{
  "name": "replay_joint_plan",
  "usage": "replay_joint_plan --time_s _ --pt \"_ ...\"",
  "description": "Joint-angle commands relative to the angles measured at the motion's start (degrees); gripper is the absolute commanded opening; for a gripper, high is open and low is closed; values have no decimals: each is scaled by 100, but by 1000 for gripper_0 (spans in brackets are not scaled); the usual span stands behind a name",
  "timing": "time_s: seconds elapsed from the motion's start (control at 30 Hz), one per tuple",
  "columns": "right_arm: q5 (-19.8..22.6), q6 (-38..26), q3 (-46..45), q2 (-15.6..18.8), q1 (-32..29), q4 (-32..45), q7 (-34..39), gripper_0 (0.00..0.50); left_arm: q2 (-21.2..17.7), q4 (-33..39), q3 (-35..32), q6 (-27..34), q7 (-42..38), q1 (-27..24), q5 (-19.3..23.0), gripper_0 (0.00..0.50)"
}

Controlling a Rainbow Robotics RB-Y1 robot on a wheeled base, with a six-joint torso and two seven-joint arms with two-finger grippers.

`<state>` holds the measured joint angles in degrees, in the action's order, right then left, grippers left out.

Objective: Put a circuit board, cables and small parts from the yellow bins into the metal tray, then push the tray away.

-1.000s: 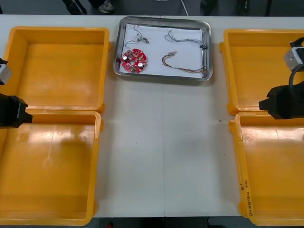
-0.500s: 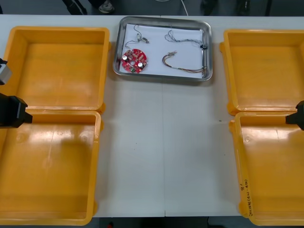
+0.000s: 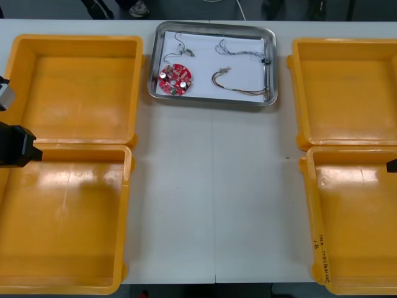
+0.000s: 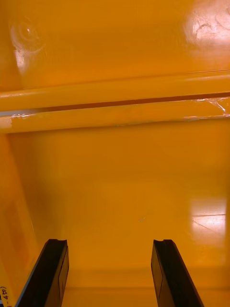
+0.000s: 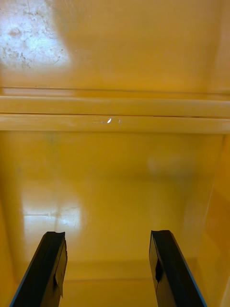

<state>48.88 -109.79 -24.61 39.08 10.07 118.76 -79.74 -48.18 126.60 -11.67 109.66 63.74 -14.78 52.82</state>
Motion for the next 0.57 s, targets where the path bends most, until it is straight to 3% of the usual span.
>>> replay_joint_plan --time_s 0.03,0.57 --pt "-80 -21 -87 328 39 -38 170 500 -244 154 -161 34 411 63 44 500" --pt "-239 -21 9 425 83 -152 214 500 -244 154 -161 34 411 63 44 500"
